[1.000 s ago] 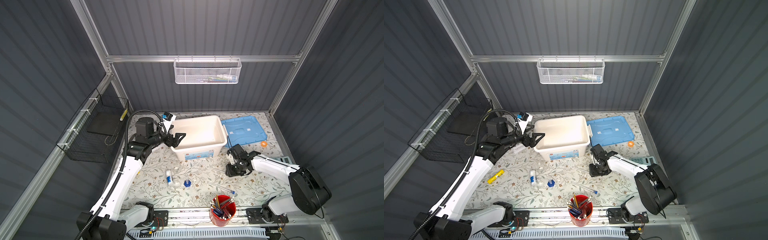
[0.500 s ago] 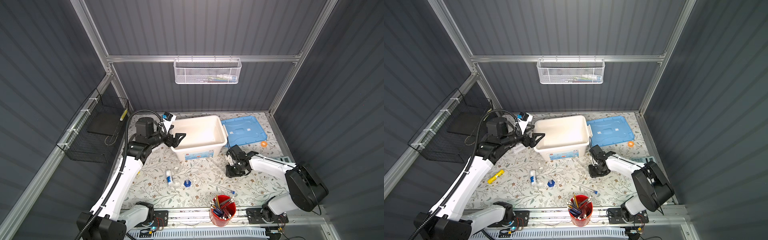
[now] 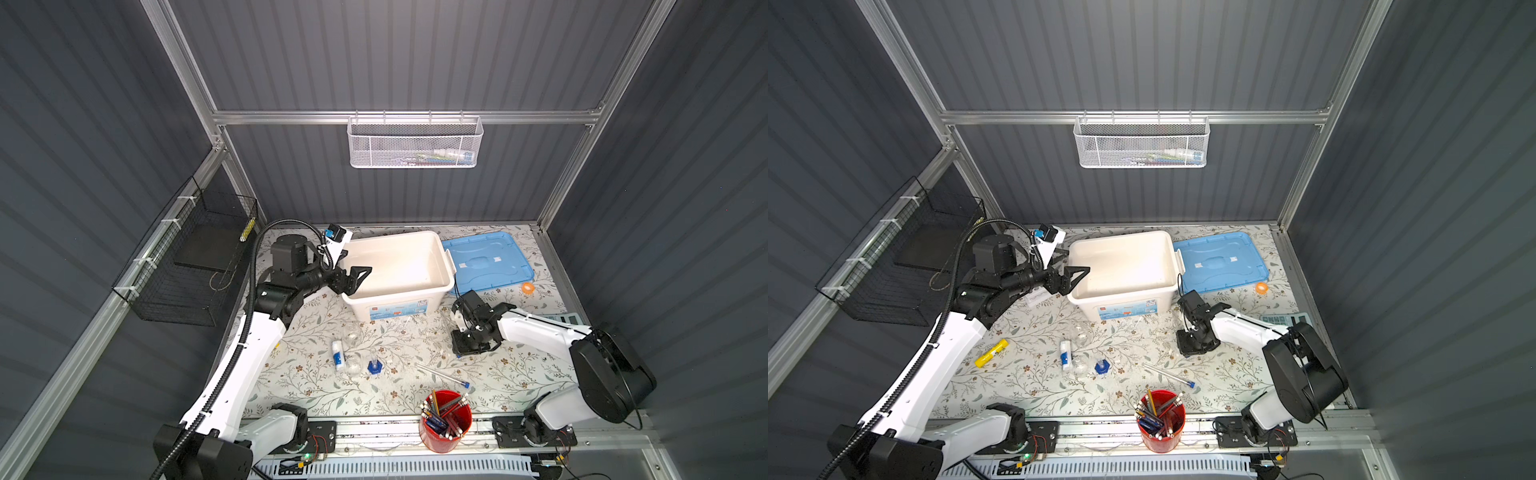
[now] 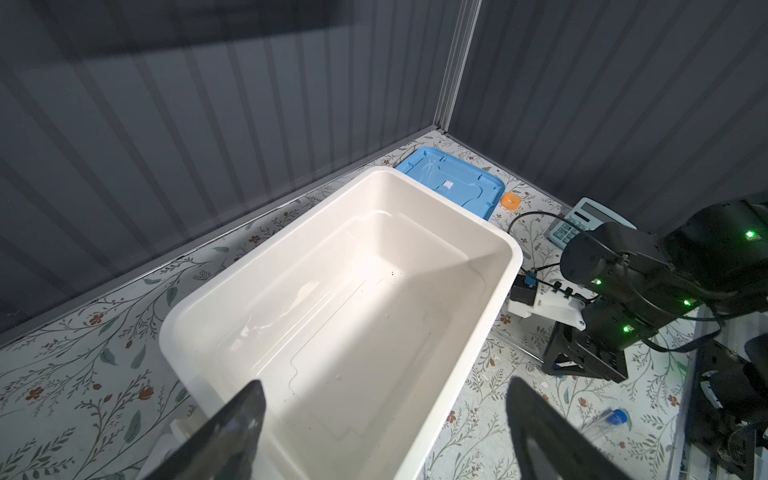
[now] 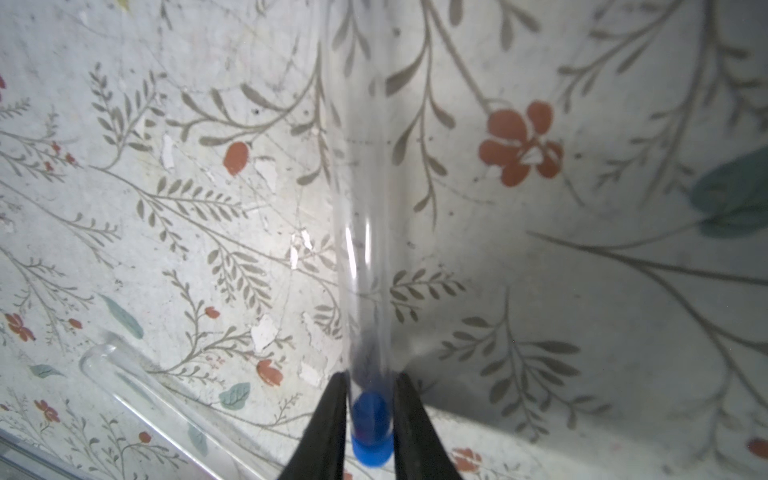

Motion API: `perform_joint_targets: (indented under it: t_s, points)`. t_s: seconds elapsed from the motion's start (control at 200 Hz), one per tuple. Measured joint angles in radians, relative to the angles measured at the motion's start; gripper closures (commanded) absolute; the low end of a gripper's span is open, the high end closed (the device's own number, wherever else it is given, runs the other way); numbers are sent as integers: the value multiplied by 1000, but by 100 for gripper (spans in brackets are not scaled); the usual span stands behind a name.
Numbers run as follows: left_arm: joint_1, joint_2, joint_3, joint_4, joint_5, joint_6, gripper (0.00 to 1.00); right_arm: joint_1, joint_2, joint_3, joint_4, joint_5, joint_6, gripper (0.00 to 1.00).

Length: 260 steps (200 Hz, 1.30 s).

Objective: Organize the chemistry lab equipment
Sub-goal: 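Grasp a blue-capped test tube with the right gripper while the left moves over the tub, then lift the tube with the right gripper toward the approaching left gripper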

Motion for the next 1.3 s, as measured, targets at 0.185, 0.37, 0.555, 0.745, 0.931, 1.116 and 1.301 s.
perform_joint_targets:
  t_s: [0.185,0.37,0.555,0.745,0.931,1.116,1.301]
  points:
    - [0,0,-6,0,2,0,10,0,-16,-2,0,-2,10,73]
    - [0,-2,-13,0,3,0,10,1,-20,-2,2,6,25,70]
    - [0,-3,-14,0,3,0,10,5,-12,-2,12,10,34,72]
    - [0,-3,-14,0,8,0,10,6,5,-2,23,21,45,74]
    - [0,-3,-14,0,11,0,10,6,8,-2,25,31,57,79]
    - [0,-3,-14,0,13,0,10,6,-14,-2,2,41,53,84]
    - [0,-2,-14,0,33,-1,11,7,-135,18,-84,45,50,83]
